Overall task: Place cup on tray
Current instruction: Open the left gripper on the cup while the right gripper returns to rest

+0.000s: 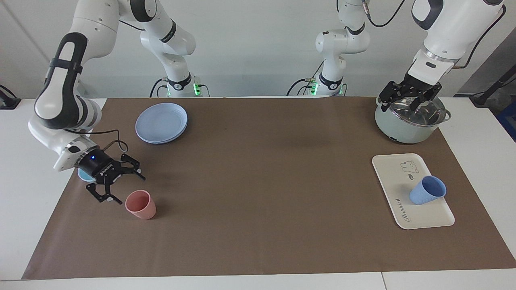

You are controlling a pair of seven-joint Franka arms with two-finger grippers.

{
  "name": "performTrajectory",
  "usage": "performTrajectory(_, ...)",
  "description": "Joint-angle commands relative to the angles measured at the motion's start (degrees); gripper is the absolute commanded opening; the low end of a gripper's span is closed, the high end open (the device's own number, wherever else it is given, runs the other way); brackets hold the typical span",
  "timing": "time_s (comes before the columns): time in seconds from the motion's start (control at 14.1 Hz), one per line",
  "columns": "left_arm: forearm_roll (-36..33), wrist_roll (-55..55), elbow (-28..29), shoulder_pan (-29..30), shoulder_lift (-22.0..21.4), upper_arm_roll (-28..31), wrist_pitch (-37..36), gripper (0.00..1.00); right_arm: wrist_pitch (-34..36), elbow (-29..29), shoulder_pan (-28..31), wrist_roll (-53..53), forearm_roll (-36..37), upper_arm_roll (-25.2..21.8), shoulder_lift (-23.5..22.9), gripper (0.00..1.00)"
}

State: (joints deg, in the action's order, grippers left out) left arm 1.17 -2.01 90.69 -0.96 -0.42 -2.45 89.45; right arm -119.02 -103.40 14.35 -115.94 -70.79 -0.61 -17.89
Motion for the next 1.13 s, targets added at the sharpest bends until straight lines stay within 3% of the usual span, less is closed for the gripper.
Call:
performTrajectory(0.0, -1.1, 0.3, 1.3, 0.8, 0.3, -0.5, 1.4, 1.00, -1.7, -1.1, -0.5, 12.0, 12.2, 0.2, 6.1, 1.00)
performTrajectory(0.28, -1.3, 0.0, 1.9, 0.0, 0.4, -0.4, -0.5, 1.00, -1.5, -0.8, -2.0, 26.1, 29.4, 0.6, 11.2, 1.00)
performTrajectory(0.57, -1.3, 0.2, 1.8, 0.3, 0.4, -0.5, 1.2, 1.00, -1.0, -0.8, -7.8, 52.9, 47.7, 0.7, 15.6, 1.00)
performTrajectory(0.78, -1.3, 0.6, 2.1, 0.6, 0.5, -0.5, 3.0, 0.94, -0.9, -0.8, -13.4, 70.4, 54.9, 0.7, 16.8, 1.00)
performTrajectory(1.06, -1.2, -0.1, 2.5, 0.5, 0.9, -0.5, 8.5, 0.95, 10.1, 7.7, -16.2, 98.3, 64.0, 0.7, 17.1, 1.00)
